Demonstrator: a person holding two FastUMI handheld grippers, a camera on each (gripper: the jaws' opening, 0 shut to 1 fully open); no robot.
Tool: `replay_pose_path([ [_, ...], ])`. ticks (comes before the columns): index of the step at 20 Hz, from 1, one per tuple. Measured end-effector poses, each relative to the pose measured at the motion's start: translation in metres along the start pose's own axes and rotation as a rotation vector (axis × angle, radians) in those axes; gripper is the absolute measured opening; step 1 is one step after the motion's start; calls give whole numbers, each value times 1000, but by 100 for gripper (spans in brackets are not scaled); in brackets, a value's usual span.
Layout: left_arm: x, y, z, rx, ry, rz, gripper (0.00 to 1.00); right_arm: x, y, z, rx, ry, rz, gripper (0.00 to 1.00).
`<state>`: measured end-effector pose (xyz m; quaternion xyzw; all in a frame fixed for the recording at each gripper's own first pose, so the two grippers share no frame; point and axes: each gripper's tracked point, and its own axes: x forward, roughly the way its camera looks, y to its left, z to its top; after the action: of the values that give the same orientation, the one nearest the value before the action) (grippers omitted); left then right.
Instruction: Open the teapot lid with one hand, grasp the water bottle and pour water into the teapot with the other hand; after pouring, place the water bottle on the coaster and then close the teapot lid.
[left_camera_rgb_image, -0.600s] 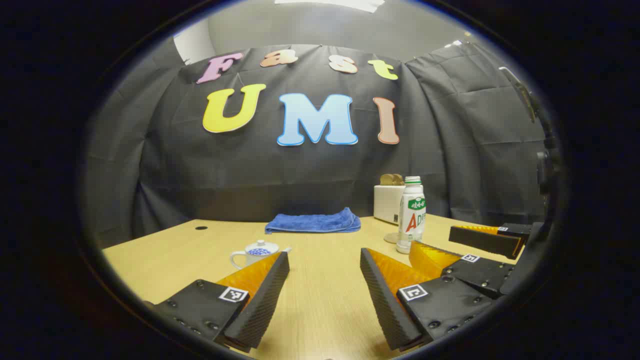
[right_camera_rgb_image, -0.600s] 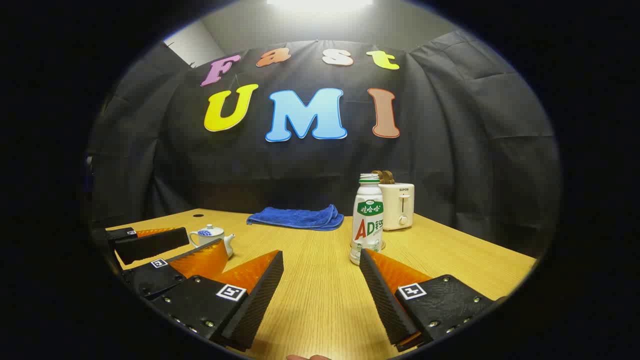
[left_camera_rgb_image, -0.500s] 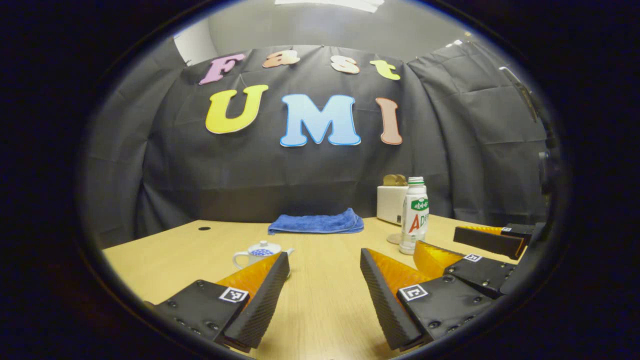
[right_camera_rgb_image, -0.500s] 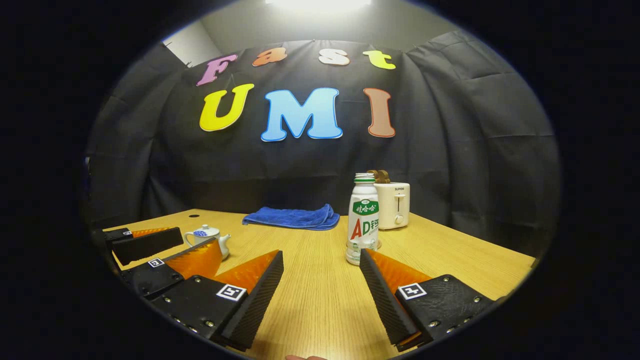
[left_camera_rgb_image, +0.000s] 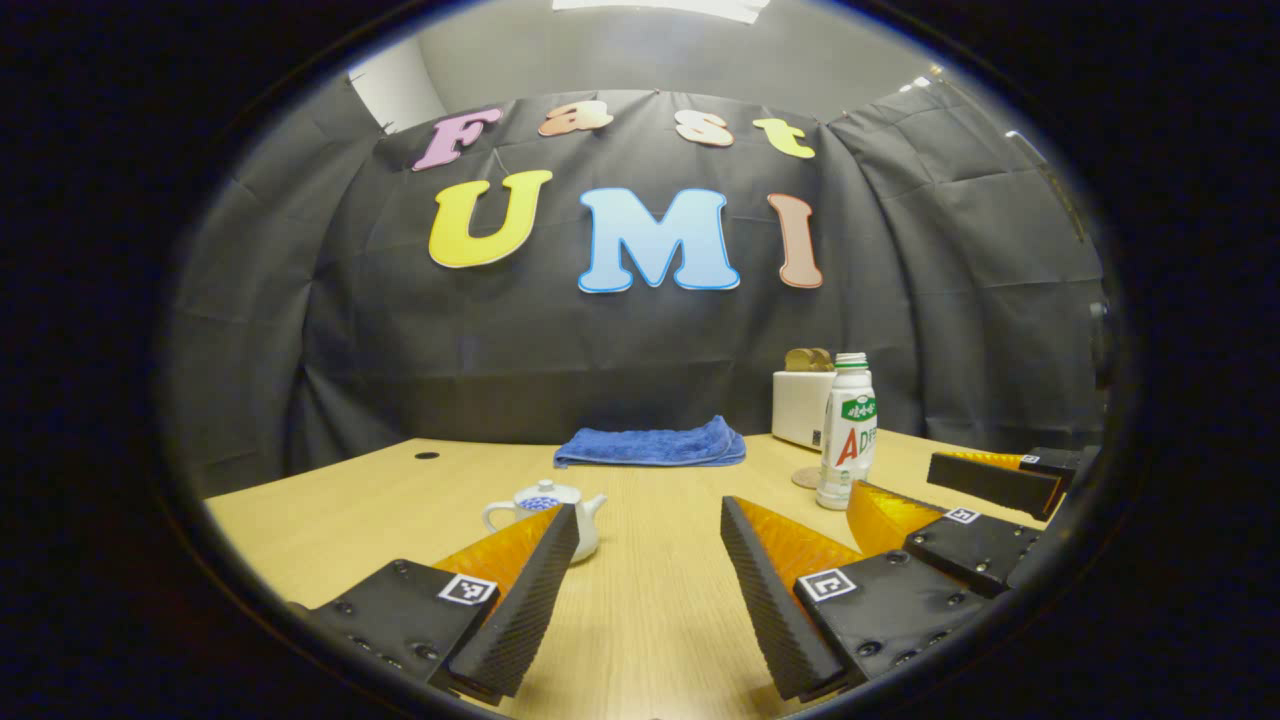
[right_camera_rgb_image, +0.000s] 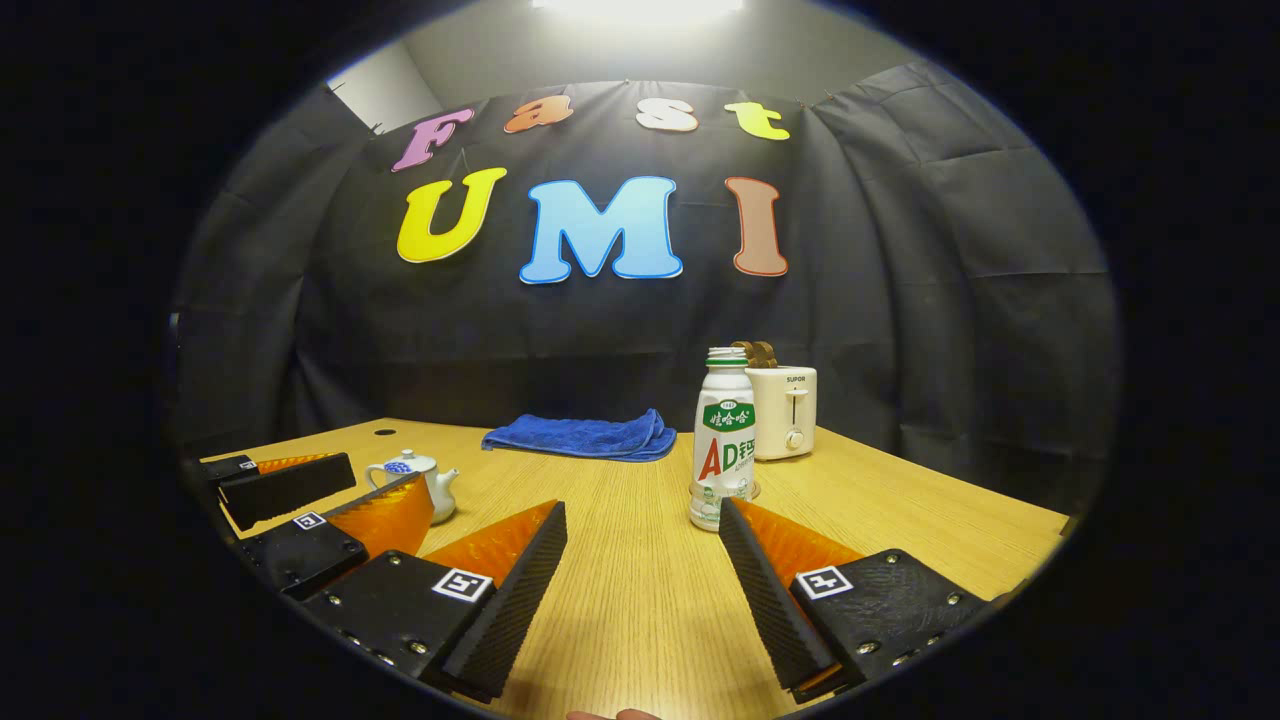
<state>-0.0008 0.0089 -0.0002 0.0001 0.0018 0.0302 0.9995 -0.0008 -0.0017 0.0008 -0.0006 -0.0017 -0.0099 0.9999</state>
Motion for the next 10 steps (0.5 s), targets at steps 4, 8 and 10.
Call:
replay_pose_path([
  [4, 1, 2, 0, 1, 1, 15, 99, 1, 1, 1, -2, -1, -1, 95],
  [8, 3, 7, -1, -2, 1, 3, 99, 4, 2, 3, 39, -4, 30, 95],
  [10, 11, 10, 1, -46, -3, -15, 99, 6, 3, 3, 51, 2, 48, 95],
])
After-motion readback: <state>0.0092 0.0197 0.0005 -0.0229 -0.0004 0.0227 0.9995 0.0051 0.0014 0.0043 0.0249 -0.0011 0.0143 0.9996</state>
